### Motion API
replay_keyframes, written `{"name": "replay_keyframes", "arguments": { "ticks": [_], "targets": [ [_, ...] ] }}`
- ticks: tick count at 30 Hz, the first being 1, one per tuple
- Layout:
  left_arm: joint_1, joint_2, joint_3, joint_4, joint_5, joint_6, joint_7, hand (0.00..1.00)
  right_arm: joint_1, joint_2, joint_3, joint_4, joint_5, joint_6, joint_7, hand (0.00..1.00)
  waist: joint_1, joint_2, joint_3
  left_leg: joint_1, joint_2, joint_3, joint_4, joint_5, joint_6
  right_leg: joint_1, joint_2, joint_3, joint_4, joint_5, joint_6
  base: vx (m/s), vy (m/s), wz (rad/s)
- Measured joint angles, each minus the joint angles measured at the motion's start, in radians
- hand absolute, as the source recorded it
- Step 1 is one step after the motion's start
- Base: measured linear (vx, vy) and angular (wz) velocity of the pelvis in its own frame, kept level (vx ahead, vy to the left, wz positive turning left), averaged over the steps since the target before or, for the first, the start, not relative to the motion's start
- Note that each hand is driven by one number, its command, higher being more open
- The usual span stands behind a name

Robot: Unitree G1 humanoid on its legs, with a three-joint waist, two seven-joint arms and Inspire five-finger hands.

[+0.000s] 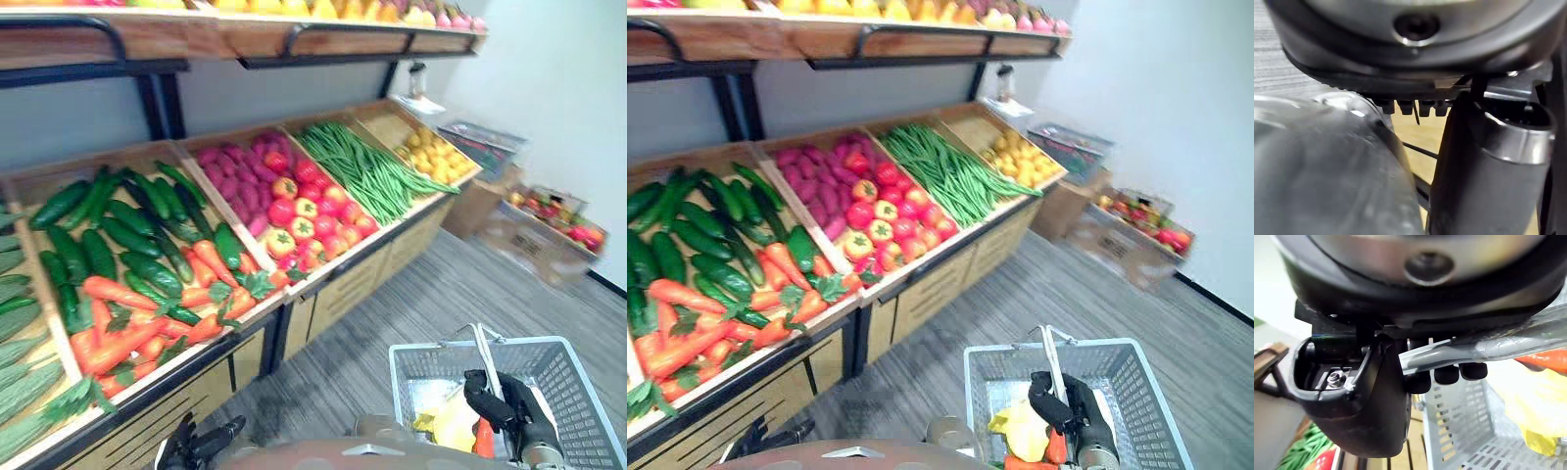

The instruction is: Pick vegetable in the basket

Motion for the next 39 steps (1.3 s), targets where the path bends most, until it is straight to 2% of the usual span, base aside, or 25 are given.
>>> {"name": "replay_keyframes", "arguments": {
  "ticks": [3, 4, 5, 6, 7, 8, 9, 10, 11, 14, 15, 19, 23, 25, 27, 28, 29, 30, 31, 32, 33, 34, 35, 37, 39],
  "targets": [
    [-0.031, 0.003, -0.001, 0.009, -0.005, -0.007, 0.003, 1.0, -0.035, -0.017, -0.005, 0.034, 0.001, 0.009, -0.013, 0.0, 0.003, -0.017, -0.004, 0.04, -0.044, 0.082, -0.052, 0.034, 0.016, 0.012, -0.131, -0.161, 0.204, -0.059, -0.073, 0.03, 0.021, -0.75],
    [-0.041, 0.001, 0.007, 0.012, -0.006, -0.007, 0.005, 1.0, -0.079, -0.047, -0.002, 0.071, 0.0, 0.01, -0.013, 0.0, 0.006, -0.027, -0.006, 0.06, -0.047, 0.119, -0.061, 0.047, 0.014, 0.011, -0.159, -0.244, 0.195, -0.071, -0.09, 0.0, -0.038, -0.91],
    [-0.045, 0.003, 0.014, 0.02, -0.007, -0.007, 0.006, 1.0, -0.104, -0.069, 0.0, 0.094, 0.0, 0.011, -0.014, 0.0, 0.007, -0.02, -0.006, 0.072, -0.048, 0.135, -0.072, 0.054, 0.005, 0.01, -0.16, -0.285, 0.18, -0.069, -0.088, -0.04, -0.035, -1.06],
    [-0.052, -0.007, 0.022, 0.05, -0.007, -0.01, 0.005, 1.0, -0.137, -0.107, 0.017, 0.132, 0.001, 0.012, -0.027, 0.0, 0.012, -0.008, -0.022, 0.078, -0.06, 0.167, -0.122, 0.077, -0.01, 0.015, -0.139, -0.334, 0.106, -0.068, -0.081, -0.03, -0.04, -1.01],
    [-0.059, -0.025, 0.034, 0.069, -0.008, -0.014, 0.006, 1.0, -0.176, -0.12, 0.031, 0.159, 0.003, 0.012, -0.041, 0.0, 0.017, 0.006, -0.042, 0.085, -0.077, 0.214, -0.181, 0.114, -0.017, 0.027, -0.135, -0.379, 0.059, -0.095, -0.066, -0.03, -0.046, -0.93],
    [-0.058, -0.028, 0.042, 0.07, -0.01, -0.019, 0.005, 1.0, -0.191, -0.129, 0.037, 0.165, 0.003, 0.012, -0.043, 0.0, 0.018, -0.004, -0.04, 0.088, -0.089, 0.233, -0.196, 0.126, -0.02, 0.025, -0.147, -0.404, 0.06, -0.113, -0.062, -0.02, -0.113, -0.81],
    [-0.06, -0.026, 0.057, 0.086, -0.013, -0.03, 0.006, 1.0, -0.211, -0.139, 0.066, 0.17, 0.004, 0.012, -0.043, 0.0, 0.029, -0.027, -0.039, 0.089, -0.104, 0.254, -0.207, 0.142, -0.023, 0.025, -0.136, -0.435, -0.001, -0.142, -0.033, -0.02, -0.149, -0.6],
    [-0.077, -0.034, 0.087, 0.124, -0.014, -0.026, 0.009, 1.0, -0.217, -0.143, 0.083, 0.177, 0.004, 0.012, -0.043, 0.0, 0.035, -0.009, -0.042, 0.08, -0.084, 0.256, -0.219, 0.166, -0.025, 0.041, -0.085, -0.441, -0.073, -0.116, -0.036, 0.0, -0.165, -0.44],
    [-0.077, -0.037, 0.093, 0.131, -0.017, -0.026, 0.01, 1.0, -0.215, -0.145, 0.092, 0.177, 0.004, 0.012, -0.042, 0.0, 0.035, -0.007, -0.044, 0.076, -0.077, 0.251, -0.232, 0.181, -0.018, 0.054, -0.058, -0.444, -0.119, -0.099, -0.039, 0.05, -0.183, -0.17],
    [-0.076, -0.044, 0.122, 0.143, -0.02, -0.035, 0.019, 1.0, -0.22, -0.15, 0.14, 0.173, 0.03, 0.012, -0.04, 0.0, 0.043, 0.007, -0.05, 0.066, -0.031, 0.222, -0.247, 0.241, 0.018, 0.132, 0.069, -0.447, -0.343, -0.006, -0.067, 0.04, -0.214, -0.15],
    [-0.078, -0.044, 0.126, 0.142, -0.021, -0.04, 0.026, 1.0, -0.221, -0.15, 0.149, 0.159, 0.047, 0.011, -0.04, 0.0, 0.046, 0.001, -0.048, 0.064, -0.021, 0.208, -0.248, 0.255, 0.021, 0.154, 0.099, -0.444, -0.398, 0.013, -0.074, 0.0, -0.242, -0.19],
    [-0.078, -0.05, 0.125, 0.145, -0.021, -0.048, 0.033, 1.0, -0.216, -0.15, 0.149, 0.137, 0.096, 0.007, -0.047, 0.0, 0.046, 0.0, -0.046, 0.07, -0.02, 0.198, -0.259, 0.294, 0.015, 0.163, 0.121, -0.417, -0.437, 0.02, -0.084, 0.01, -0.071, -0.19],
    [-0.074, -0.055, 0.113, 0.148, -0.019, -0.047, 0.036, 1.0, -0.202, -0.146, 0.158, 0.088, 0.096, 0.007, -0.037, 0.0, 0.042, 0.003, -0.041, 0.125, -0.013, 0.187, -0.245, 0.318, 0.021, 0.215, 0.148, -0.361, -0.492, 0.037, -0.089, 0.04, 0.008, -0.38],
    [-0.074, -0.053, 0.104, 0.148, -0.019, -0.049, 0.036, 1.0, -0.194, -0.145, 0.172, 0.046, 0.096, 0.007, -0.029, 0.0, 0.042, 0.01, -0.037, 0.129, 0.006, 0.112, -0.188, 0.333, 0.037, 0.238, 0.162, -0.32, -0.507, 0.042, -0.094, 0.07, 0.023, -0.68],
    [-0.08, -0.05, 0.079, 0.142, -0.021, -0.068, 0.036, 1.0, -0.182, -0.145, 0.202, -0.003, 0.096, 0.005, -0.02, 0.0, 0.045, 0.008, -0.02, 0.117, 0.013, -0.072, -0.062, 0.417, 0.057, 0.278, 0.162, -0.235, -0.512, 0.043, -0.097, 0.11, 0.048, -0.98],
    [-0.08, -0.05, 0.074, 0.143, -0.021, -0.074, 0.036, 1.0, -0.179, -0.147, 0.21, -0.008, 0.096, 0.004, -0.02, 0.0, 0.051, 0.008, -0.019, 0.108, 0.004, -0.131, -0.035, 0.43, 0.068, 0.283, 0.16, -0.205, -0.51, 0.04, -0.1, 0.1, 0.101, -1.13],
    [-0.079, -0.049, 0.066, 0.145, -0.021, -0.079, 0.035, 1.0, -0.179, -0.148, 0.217, -0.01, 0.099, 0.001, -0.021, 0.0, 0.058, 0.012, -0.018, 0.089, -0.031, -0.238, 0.0, 0.378, 0.067, 0.282, 0.158, -0.153, -0.504, 0.025, -0.115, 0.06, 0.191, -1.61],
    [-0.072, -0.051, 0.054, 0.145, -0.043, -0.086, 0.033, 1.0, -0.191, -0.151, 0.251, -0.01, 0.115, 0.0, -0.025, 0.0, 0.075, 0.016, -0.013, 0.044, -0.137, -0.441, 0.019, 0.272, 0.062, 0.253, 0.154, -0.05, -0.463, 0.012, -0.128, 0.06, 0.191, -1.78],
    [-0.069, -0.05, 0.047, 0.149, -0.047, -0.087, 0.034, 1.0, -0.198, -0.155, 0.268, -0.011, 0.116, -0.001, -0.024, 0.0, 0.083, 0.018, -0.007, 0.029, -0.178, -0.514, 0.01, 0.234, 0.055, 0.24, 0.151, -0.012, -0.442, 0.007, -0.128, 0.03, 0.248, -2.11],
    [-0.068, -0.044, 0.038, 0.166, -0.052, -0.089, 0.037, 1.0, -0.204, -0.159, 0.296, -0.011, 0.124, -0.007, -0.023, 0.0, 0.095, 0.02, 0.008, 0.002, -0.248, -0.619, -0.052, 0.184, 0.041, 0.216, 0.15, 0.055, -0.399, -0.004, -0.119, 0.01, 0.164, -1.46],
    [-0.065, -0.044, 0.037, 0.175, -0.058, -0.09, 0.039, 1.0, -0.203, -0.16, 0.307, -0.012, 0.134, -0.009, -0.021, 0.0, 0.096, 0.026, 0.01, -0.01, -0.272, -0.655, -0.123, 0.188, 0.039, 0.204, 0.152, 0.075, -0.377, -0.01, -0.111, 0.0, 0.253, -1.45],
    [-0.063, -0.055, 0.029, 0.191, -0.065, -0.091, 0.046, 1.0, -0.2, -0.163, 0.317, -0.019, 0.137, -0.014, -0.019, 0.0, 0.097, 0.057, 0.021, -0.01, -0.296, -0.712, -0.26, 0.221, 0.01, 0.171, 0.165, 0.111, -0.323, -0.034, -0.086, 0.04, 0.205, -1.04],
    [-0.065, -0.05, 0.035, 0.207, -0.08, -0.091, 0.047, 1.0, -0.198, -0.163, 0.326, -0.019, 0.137, -0.014, -0.012, 0.0, 0.096, 0.052, 0.014, 0.025, -0.323, -0.752, -0.337, 0.221, -0.021, 0.137, 0.156, 0.14, -0.28, -0.046, -0.071, 0.06, 0.188, -0.75],
    [-0.092, -0.039, 0.037, 0.208, -0.084, -0.094, 0.054, 1.0, -0.199, -0.169, 0.32, -0.031, 0.137, -0.014, -0.013, 0.0, 0.093, 0.035, 0.034, 0.011, -0.362, -0.764, -0.36, 0.229, -0.037, 0.087, 0.115, 0.154, -0.252, -0.058, -0.05, 0.04, 0.213, -0.14],
    [-0.095, -0.045, 0.024, 0.209, -0.084, -0.093, 0.063, 1.0, -0.198, -0.184, 0.321, -0.031, 0.136, -0.014, -0.021, 0.0, 0.104, 0.041, 0.042, 0.026, -0.377, -0.755, -0.39, 0.234, -0.043, 0.084, 0.1, 0.176, -0.26, -0.041, -0.029, 0.0, 0.159, -0.17]
  ]
}}
